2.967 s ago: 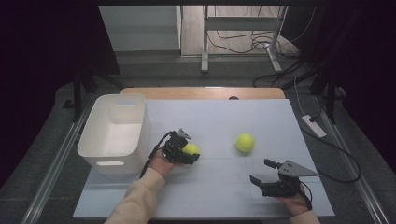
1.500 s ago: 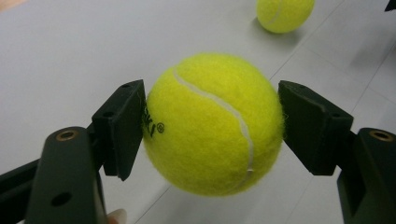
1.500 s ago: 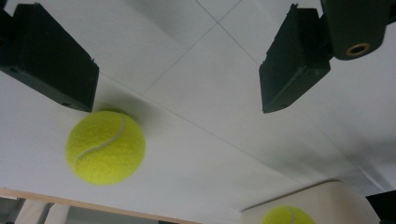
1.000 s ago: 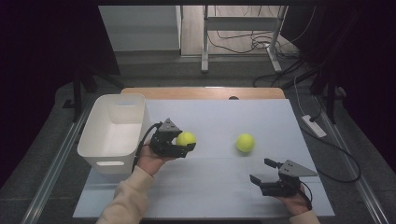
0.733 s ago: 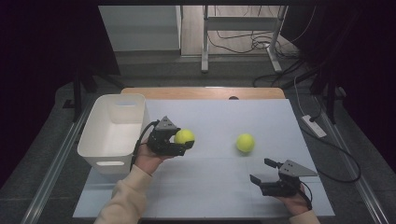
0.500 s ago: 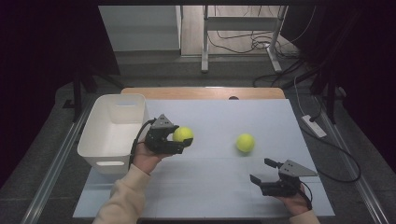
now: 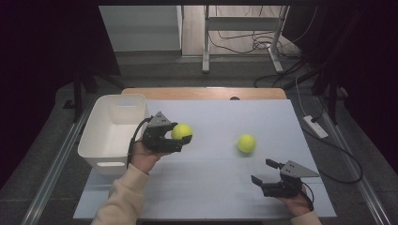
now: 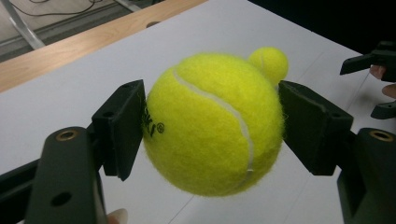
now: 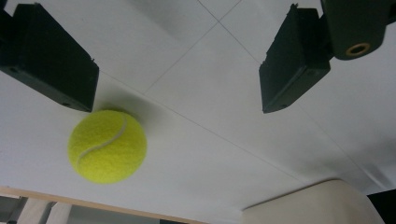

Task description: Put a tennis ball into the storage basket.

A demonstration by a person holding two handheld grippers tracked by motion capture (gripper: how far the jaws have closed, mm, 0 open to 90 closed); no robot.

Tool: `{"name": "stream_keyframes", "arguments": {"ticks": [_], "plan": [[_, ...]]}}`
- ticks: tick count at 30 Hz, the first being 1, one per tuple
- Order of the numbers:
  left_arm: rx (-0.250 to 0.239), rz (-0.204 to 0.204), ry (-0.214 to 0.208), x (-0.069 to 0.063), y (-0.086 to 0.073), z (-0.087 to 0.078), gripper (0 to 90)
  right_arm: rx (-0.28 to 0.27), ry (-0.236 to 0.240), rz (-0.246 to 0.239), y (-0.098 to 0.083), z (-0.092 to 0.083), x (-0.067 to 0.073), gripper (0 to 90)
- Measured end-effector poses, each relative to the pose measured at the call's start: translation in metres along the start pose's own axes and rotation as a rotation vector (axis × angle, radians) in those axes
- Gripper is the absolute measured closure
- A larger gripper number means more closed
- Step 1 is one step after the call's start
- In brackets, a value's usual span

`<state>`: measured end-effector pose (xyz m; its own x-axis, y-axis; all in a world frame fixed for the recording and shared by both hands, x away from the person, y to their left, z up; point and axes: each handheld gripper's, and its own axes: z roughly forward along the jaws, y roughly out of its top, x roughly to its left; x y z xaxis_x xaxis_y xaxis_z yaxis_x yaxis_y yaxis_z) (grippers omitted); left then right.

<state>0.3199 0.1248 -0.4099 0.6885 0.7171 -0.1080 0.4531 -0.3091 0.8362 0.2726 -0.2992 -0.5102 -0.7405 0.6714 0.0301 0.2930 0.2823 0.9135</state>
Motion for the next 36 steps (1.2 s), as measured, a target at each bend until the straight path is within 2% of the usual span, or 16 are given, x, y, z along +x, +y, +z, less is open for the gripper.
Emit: {"name": "stream_keyframes", "arguments": {"ticks": [20, 36], "plan": [[-0.056, 0.006, 0.021, 0.005, 0.01, -0.014, 27.8, 0.0, -0.004, 0.001, 0.0, 0.0, 0.0, 12.2], [-0.094, -0.01, 0.049, 0.015, 0.017, -0.028, 27.8, -0.002, -0.002, 0.001, 0.0, 0.0, -0.001, 12.2]]}}
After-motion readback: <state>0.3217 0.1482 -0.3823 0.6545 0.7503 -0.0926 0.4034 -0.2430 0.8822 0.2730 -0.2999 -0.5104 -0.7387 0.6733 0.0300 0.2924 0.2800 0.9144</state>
